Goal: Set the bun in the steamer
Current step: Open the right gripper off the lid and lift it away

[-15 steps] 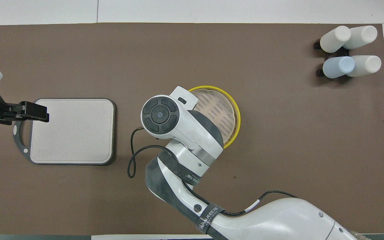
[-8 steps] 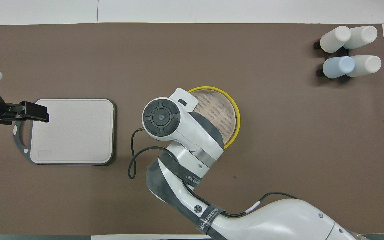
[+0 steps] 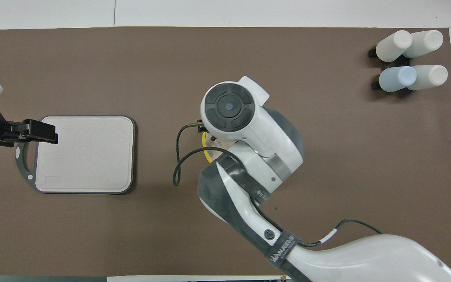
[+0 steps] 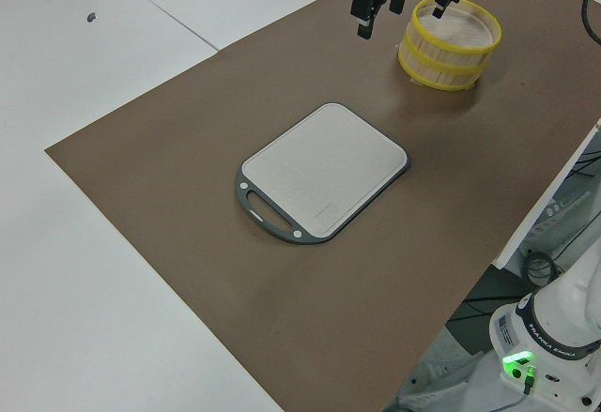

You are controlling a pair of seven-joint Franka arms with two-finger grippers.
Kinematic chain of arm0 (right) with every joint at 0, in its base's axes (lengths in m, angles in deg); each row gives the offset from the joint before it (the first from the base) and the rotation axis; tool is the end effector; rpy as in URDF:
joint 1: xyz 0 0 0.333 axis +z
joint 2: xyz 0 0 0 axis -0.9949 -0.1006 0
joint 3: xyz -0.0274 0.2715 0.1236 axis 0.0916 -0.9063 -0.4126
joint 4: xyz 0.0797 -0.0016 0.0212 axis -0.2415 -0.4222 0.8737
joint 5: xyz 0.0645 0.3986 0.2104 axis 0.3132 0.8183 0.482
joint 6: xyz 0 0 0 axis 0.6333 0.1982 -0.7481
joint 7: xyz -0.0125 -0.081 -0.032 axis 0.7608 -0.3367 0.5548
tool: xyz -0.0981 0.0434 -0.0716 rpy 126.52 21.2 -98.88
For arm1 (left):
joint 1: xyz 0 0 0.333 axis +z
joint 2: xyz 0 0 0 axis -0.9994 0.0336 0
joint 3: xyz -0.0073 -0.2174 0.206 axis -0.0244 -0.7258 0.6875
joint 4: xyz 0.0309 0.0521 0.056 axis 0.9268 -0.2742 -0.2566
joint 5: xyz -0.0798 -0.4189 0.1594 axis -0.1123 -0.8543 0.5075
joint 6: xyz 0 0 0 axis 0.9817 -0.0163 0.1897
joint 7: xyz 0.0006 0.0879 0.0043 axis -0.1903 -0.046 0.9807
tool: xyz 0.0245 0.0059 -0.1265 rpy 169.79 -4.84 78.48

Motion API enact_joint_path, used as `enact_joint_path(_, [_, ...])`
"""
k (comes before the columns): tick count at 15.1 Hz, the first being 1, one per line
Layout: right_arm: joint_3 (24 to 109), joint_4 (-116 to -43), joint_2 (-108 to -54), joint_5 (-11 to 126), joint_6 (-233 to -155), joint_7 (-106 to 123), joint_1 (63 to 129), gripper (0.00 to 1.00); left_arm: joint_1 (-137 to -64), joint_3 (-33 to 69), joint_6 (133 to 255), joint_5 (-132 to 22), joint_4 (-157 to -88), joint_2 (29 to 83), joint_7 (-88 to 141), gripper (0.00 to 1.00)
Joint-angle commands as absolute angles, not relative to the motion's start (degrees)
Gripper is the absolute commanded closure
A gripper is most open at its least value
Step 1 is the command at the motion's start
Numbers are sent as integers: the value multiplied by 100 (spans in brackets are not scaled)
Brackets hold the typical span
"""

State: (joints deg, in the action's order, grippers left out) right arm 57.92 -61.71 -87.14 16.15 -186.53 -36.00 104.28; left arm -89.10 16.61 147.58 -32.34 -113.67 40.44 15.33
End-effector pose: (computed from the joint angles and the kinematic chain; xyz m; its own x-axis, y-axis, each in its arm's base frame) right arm 0.6157 0.3955 0.4093 0.9951 0.0323 0.0933 0.0291 -0.9989 0.0355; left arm 0.5821 -0.0585 0.5591 0.9989 -0.0165 -0.0435 -0.0152 -0.9995 0.0294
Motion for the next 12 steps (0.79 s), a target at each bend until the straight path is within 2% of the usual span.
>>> enact_joint_path(1, [5705, -6276, -8164, 1732, -17981, -3295, 9753, 0, -8887, 1665, 14588, -3347, -11316, 3980, 1443, 0])
enact_joint_path(7, [5723, -6399, -7180, 2225, -16512, -2091, 8328, 0, -8895, 1656, 14606, -3338, -11308, 3980, 1452, 0])
enact_joint_path(10, [5879, -6715, -6801, 2278, -16370, -1968, 8334, 0, -8895, 1656, 14632, -3338, -11316, 3980, 1461, 0])
enact_joint_path(12, [6615, -6716, -6818, 2322, -16475, -1714, 8789, 0, -8887, 1656, 14632, -3338, -11316, 3980, 1452, 0])
